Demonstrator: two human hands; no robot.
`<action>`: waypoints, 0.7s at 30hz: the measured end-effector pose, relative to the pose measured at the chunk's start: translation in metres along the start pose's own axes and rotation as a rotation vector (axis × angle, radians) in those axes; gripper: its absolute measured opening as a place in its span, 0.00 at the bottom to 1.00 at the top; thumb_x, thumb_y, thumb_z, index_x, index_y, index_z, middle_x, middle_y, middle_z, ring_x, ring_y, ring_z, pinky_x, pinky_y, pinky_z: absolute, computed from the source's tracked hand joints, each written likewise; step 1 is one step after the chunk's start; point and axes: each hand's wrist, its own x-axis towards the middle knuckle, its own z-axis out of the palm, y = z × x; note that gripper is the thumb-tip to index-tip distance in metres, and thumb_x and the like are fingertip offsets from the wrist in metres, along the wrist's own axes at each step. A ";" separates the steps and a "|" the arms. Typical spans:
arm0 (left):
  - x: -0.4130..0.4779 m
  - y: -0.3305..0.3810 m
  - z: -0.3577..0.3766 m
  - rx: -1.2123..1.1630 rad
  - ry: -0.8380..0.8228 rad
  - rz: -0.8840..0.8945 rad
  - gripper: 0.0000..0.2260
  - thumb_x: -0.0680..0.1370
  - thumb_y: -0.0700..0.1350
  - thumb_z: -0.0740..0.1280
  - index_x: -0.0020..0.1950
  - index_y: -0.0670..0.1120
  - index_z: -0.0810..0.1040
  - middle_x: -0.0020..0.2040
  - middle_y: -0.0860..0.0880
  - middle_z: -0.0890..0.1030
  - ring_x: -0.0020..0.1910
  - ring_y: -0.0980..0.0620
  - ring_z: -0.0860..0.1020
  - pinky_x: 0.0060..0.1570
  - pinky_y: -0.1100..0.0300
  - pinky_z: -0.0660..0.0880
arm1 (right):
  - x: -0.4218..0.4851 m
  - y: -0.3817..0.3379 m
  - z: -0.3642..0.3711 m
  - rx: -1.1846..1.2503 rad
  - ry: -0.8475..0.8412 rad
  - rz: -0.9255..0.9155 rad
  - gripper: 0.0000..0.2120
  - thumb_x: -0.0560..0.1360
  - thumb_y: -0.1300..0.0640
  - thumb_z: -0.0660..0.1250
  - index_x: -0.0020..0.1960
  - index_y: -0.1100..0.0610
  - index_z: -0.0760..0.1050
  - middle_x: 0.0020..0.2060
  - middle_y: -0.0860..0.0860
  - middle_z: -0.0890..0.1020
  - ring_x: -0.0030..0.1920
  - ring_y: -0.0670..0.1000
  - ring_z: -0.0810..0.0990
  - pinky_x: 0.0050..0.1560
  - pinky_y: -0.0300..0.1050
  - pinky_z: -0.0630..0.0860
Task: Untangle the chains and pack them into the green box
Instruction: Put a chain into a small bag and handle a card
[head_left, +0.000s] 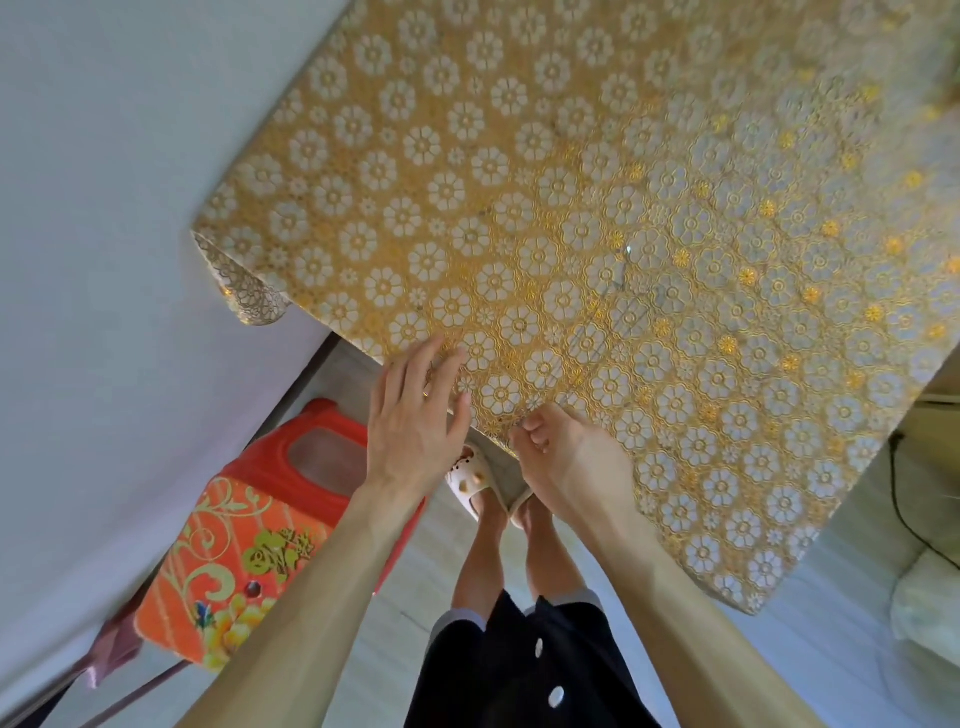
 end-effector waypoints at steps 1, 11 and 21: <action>-0.001 0.000 0.003 -0.005 0.012 0.001 0.20 0.81 0.49 0.64 0.73 0.46 0.72 0.75 0.44 0.69 0.75 0.43 0.66 0.73 0.42 0.65 | 0.001 -0.002 0.001 -0.019 0.016 0.009 0.13 0.79 0.43 0.63 0.55 0.49 0.80 0.50 0.45 0.83 0.48 0.50 0.82 0.42 0.47 0.80; -0.003 -0.002 0.012 -0.015 0.068 -0.001 0.21 0.82 0.50 0.61 0.75 0.47 0.71 0.76 0.44 0.69 0.77 0.44 0.64 0.76 0.43 0.60 | 0.007 -0.009 0.014 -0.195 0.026 0.004 0.15 0.80 0.41 0.61 0.53 0.53 0.75 0.47 0.48 0.81 0.44 0.55 0.81 0.40 0.48 0.78; -0.003 0.002 0.008 -0.036 0.041 -0.029 0.21 0.82 0.49 0.61 0.74 0.47 0.71 0.76 0.45 0.68 0.77 0.45 0.62 0.78 0.47 0.55 | 0.001 -0.007 0.006 -0.007 -0.002 -0.031 0.07 0.81 0.51 0.58 0.47 0.53 0.68 0.37 0.46 0.76 0.32 0.47 0.73 0.30 0.45 0.69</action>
